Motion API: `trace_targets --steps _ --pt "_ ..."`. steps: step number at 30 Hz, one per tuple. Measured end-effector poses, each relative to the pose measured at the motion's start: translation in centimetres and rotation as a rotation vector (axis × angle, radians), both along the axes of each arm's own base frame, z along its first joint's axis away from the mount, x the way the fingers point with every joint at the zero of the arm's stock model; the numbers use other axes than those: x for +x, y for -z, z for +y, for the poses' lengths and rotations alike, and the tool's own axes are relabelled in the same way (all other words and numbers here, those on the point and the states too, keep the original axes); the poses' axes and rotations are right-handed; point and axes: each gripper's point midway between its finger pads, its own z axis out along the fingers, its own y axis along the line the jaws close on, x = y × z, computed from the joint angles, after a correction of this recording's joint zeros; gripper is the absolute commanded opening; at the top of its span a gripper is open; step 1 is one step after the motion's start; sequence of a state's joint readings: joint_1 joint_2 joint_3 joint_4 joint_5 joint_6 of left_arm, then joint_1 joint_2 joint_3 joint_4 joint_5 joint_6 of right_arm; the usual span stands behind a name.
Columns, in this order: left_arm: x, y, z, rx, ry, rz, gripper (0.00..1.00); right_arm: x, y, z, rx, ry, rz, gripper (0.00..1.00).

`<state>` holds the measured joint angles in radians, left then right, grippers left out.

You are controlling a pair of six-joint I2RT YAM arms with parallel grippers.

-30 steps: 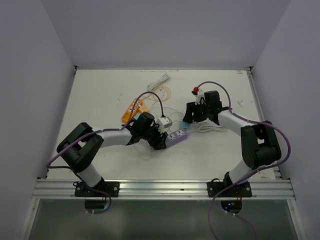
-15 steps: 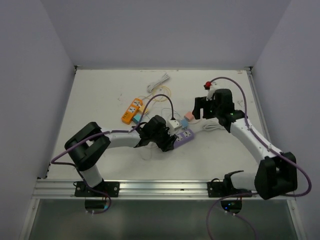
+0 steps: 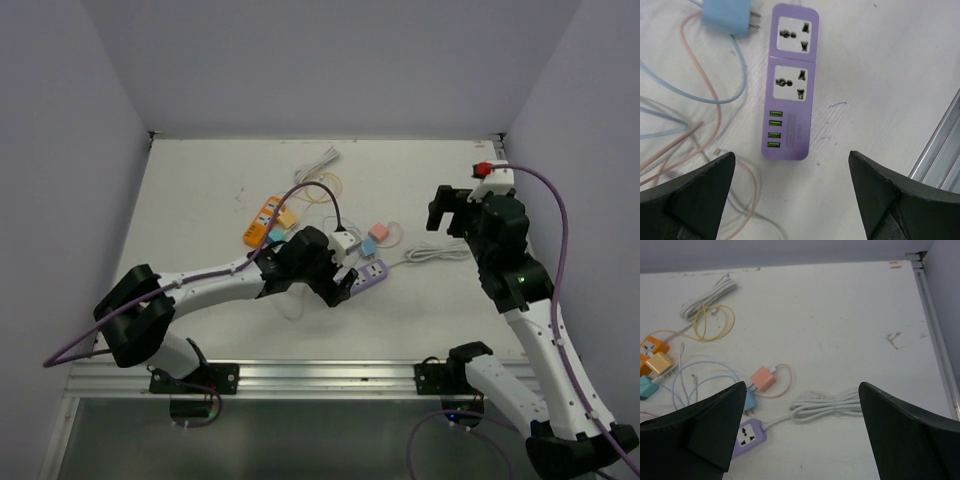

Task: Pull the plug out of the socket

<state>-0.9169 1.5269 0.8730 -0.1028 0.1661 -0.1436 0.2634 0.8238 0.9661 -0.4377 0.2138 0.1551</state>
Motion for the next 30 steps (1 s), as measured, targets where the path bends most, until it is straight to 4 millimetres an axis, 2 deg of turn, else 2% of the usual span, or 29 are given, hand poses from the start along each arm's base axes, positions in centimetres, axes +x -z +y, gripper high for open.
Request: trace_targets --steps 4,5,8,10,12,16,18,22,25,30 --pt "1.6 -6.2 0.8 -0.035 -0.087 -0.105 1.0 -2.0 -4.2 -1.7 0.004 0.065 -0.087 0.99" --pt "2.1 -8.2 1.4 -0.044 -0.123 -0.142 1.0 -2.6 -5.3 -2.2 0.006 0.084 -0.11 0.99" --pt "3.6 -16.0 3.4 -0.111 -0.247 -0.277 1.0 -4.6 -7.8 -3.6 0.012 0.128 -0.17 0.99" --pt "4.2 -20.7 5.5 -0.151 -0.341 -0.361 1.0 -6.0 -9.0 -4.5 0.009 0.158 -0.194 0.99" --pt "4.3 -25.6 8.4 -0.21 -0.45 -0.447 1.0 -7.2 -10.2 -5.4 -0.002 0.189 -0.212 0.99" --pt "2.6 -32.6 15.5 -0.331 -0.659 -0.57 1.0 -9.5 -12.1 -6.7 -0.043 0.208 -0.25 0.99" --pt "1.3 -35.1 19.3 -0.382 -0.748 -0.616 1.0 -10.8 -12.6 -7.2 -0.069 0.203 -0.272 0.99" --pt "-0.6 -37.9 24.4 -0.447 -0.874 -0.667 1.0 -13.5 -14.0 -8.5 -0.122 0.215 -0.339 0.99" --pt "-1.5 -38.3 27.1 -0.453 -0.949 -0.688 1.0 -15.1 -14.9 -9.6 -0.157 0.243 -0.39 0.99" --pt "-2.3 -38.2 29.9 -0.444 -1.031 -0.709 1.0 -16.6 -15.6 -10.7 -0.208 0.27 -0.443 0.99"
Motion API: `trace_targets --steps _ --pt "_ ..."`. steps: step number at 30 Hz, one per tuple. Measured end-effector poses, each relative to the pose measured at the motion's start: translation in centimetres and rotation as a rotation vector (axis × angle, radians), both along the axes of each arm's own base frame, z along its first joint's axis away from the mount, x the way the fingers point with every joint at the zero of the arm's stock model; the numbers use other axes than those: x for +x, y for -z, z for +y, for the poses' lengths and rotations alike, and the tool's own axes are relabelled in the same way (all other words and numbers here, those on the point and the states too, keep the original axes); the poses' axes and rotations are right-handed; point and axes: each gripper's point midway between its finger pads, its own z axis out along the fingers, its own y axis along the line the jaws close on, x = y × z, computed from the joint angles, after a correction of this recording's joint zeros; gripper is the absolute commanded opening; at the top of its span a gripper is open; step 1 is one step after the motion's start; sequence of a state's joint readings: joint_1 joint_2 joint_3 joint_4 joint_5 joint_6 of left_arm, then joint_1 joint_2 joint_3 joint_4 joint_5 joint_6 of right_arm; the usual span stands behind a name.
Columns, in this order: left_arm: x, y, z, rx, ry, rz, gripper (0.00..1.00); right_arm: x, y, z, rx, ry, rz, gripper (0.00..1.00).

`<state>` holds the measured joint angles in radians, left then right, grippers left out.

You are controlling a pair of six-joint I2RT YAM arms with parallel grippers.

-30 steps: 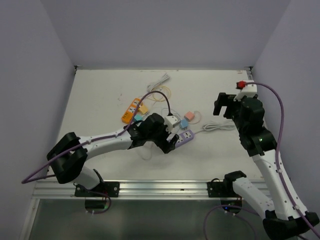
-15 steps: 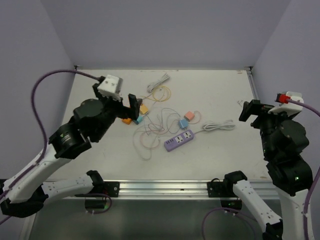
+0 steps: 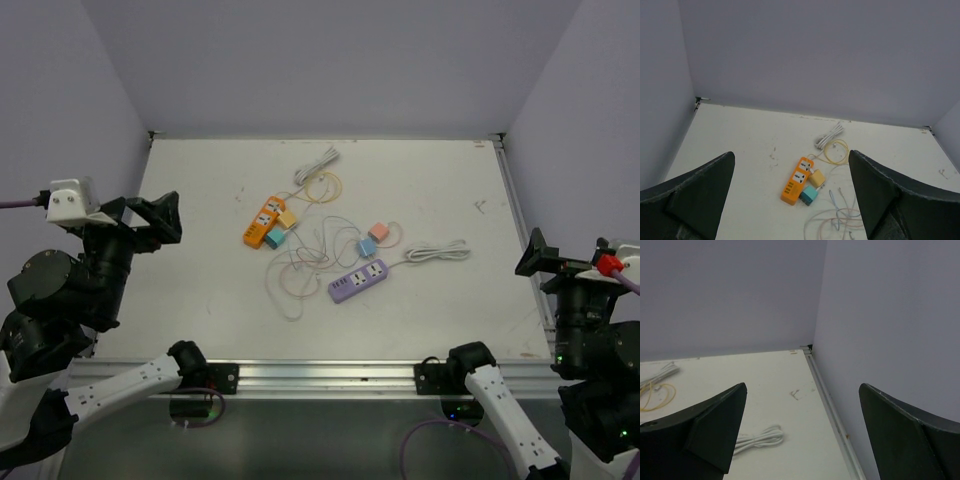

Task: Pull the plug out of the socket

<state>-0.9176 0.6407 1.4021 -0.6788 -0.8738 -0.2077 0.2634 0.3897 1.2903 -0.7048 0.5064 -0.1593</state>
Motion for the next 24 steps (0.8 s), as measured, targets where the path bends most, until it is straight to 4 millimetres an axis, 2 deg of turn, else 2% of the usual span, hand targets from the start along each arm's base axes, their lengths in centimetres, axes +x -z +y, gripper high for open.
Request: trace_targets --steps 5,10,15,24 --pt "-0.2 0.4 1.1 -0.006 -0.044 0.0 1.0 0.2 -0.3 0.0 -0.016 0.003 -0.007 0.99" --pt "0.2 1.6 0.6 0.023 -0.048 0.021 1.0 0.5 -0.3 0.1 -0.016 0.003 -0.012 0.99" --pt "0.3 1.7 0.5 0.028 -0.048 0.024 1.0 0.9 0.2 0.2 -0.019 -0.001 0.0 0.99" --pt "0.7 2.5 0.0 0.051 -0.046 0.035 1.0 1.2 -0.2 0.3 -0.022 -0.003 -0.024 0.99"
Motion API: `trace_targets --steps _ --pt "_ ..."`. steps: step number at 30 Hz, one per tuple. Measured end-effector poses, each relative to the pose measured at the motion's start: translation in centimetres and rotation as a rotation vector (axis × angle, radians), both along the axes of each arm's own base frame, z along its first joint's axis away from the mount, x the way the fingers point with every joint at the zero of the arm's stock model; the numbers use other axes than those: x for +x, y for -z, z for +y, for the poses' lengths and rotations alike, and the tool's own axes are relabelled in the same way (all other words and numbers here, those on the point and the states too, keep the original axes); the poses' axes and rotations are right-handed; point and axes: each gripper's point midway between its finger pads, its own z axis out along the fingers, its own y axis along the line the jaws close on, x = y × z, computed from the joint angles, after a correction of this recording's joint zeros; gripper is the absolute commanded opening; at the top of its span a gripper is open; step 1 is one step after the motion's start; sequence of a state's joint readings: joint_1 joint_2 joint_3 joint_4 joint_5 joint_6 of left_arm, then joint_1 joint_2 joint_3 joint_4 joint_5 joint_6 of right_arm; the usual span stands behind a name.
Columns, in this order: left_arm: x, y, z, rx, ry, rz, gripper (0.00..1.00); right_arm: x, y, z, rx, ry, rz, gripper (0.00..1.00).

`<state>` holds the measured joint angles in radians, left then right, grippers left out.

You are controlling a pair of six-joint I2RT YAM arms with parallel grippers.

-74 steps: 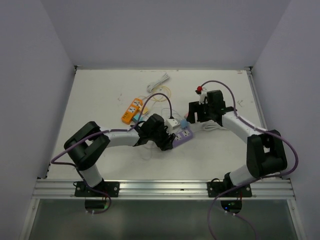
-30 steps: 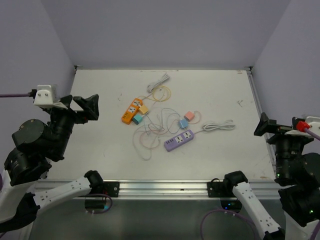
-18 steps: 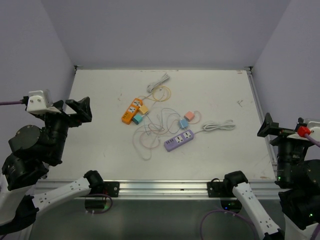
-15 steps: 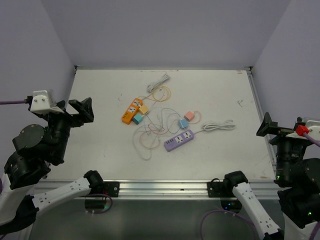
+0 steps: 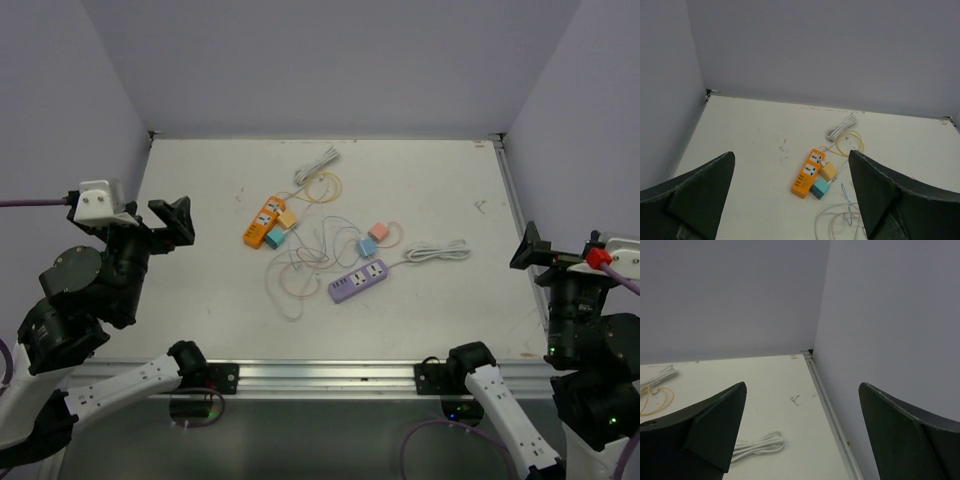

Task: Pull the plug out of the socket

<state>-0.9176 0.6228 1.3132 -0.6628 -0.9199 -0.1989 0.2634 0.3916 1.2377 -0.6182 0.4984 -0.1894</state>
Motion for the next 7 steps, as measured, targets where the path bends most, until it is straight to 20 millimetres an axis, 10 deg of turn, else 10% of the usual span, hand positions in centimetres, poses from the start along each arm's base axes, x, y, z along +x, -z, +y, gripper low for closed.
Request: trace_targets --steps 7 --pt "0.45 0.59 -0.72 0.017 0.007 0.012 1.0 0.43 0.59 0.37 -0.015 -0.016 0.003 0.99"
